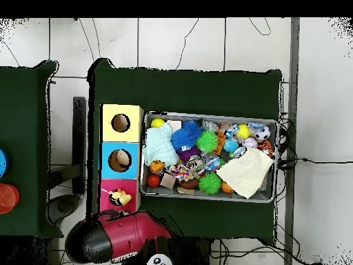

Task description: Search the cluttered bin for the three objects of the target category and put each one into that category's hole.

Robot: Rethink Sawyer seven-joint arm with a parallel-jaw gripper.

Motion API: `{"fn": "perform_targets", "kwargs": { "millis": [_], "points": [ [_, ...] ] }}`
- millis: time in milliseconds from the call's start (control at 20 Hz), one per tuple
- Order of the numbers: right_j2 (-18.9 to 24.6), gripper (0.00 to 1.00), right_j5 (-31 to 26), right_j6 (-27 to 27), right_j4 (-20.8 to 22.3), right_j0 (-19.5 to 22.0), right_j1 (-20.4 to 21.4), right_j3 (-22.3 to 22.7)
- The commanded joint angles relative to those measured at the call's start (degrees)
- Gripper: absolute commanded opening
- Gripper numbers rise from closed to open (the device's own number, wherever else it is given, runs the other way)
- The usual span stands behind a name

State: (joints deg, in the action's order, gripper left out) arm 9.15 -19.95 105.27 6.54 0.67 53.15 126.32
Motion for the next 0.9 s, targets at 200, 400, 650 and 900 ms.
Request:
{"fn": "perform_targets", "kwargs": {
  "millis": [200,400,650,900],
  "points": [
    [1.3,0.0,-6.6,3.4,-0.1,1.8,0.5,-5.6],
    [1.9,0.0,-10.3,2.7,-1.1,2.2,2.6,-6.2],
    [2.0,0.0,-11.2,2.6,-0.6,2.3,1.8,-8.0],
    [2.2,0.0,-11.2,2.3,0.1,2.9,0.1,-9.9]
  ]
}}
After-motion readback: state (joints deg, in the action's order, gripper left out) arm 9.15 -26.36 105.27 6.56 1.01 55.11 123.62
